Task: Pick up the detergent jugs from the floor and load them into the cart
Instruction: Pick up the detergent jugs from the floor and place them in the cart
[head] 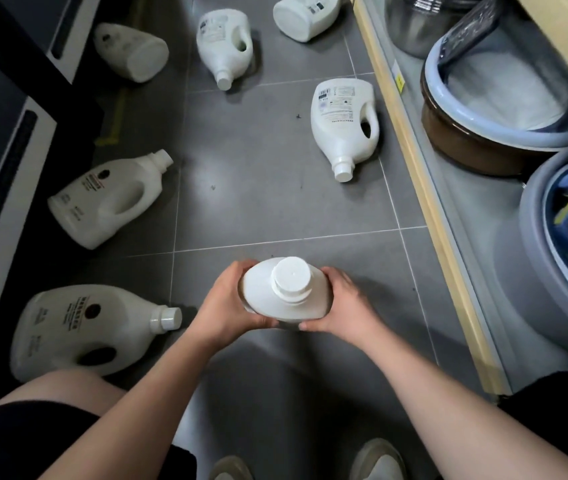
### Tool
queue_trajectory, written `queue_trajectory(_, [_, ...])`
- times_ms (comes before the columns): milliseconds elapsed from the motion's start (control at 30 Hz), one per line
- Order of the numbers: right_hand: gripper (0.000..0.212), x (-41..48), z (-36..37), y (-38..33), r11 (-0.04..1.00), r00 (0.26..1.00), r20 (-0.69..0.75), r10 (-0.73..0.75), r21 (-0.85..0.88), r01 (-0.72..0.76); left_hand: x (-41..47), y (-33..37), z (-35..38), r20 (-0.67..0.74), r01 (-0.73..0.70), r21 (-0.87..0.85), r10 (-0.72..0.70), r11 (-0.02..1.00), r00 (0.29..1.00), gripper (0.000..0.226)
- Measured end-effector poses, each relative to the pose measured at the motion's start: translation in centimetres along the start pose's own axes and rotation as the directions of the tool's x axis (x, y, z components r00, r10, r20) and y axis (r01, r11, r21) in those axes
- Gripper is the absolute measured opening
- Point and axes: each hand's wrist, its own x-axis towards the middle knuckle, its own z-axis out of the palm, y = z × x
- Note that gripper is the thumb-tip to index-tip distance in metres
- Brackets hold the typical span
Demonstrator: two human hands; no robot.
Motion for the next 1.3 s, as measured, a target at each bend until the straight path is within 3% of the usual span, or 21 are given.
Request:
queue_trajectory(167, [0.094,-1.3,-2.4,-2.0,1.000,1.000,-0.008,-0.014,0.002,0.014,-0.5,2.1,-1.7,-0.017,-0.028,-0.001,0.028,1.000,0.999,0.096])
queue_trajectory(367, [0.096,-5.5,-9.9,-10.0,0.998,0.997,-0.034,-0.067,0.015,0.067,-4.0,11.0,-7.6,-0.065,-0.042,-0.103,0.035,0.994,0.997,0.100])
queue_trajectory(567, [0.099,-12.9,-20.6,-22.2,0.989,0.990,-0.056,-0.132,0.060,0.135,-9.5,23.9,-17.3,-0.123,-0.090,-0.112,0.076,0.990,0.990,0.098])
queue_trajectory(733, [0.101,-20.0,-30.3,-34.0,0.968,0.972,-0.097,-0.212,0.113,0.223,-14.9,38.6,-27.7,-0.152,-0.147,-0.080,0.133,0.986,0.979,0.093])
queue_trajectory(1000, [0.089,-31.5,-43.4,-51.5,0.910,0.914,-0.215,-0.344,0.163,0.381,-22.9,56.8,-41.9,-0.209,-0.305,-0.070,0.285,0.950,0.935,0.102])
queue_trajectory(1300, [0.091,-38.3,-47.5,-58.5,0.805,0.842,-0.319,-0.435,0.280,0.522,-29.2,63.9,-46.7,-0.348,-0.497,-0.224,0.407,0.839,0.844,0.091])
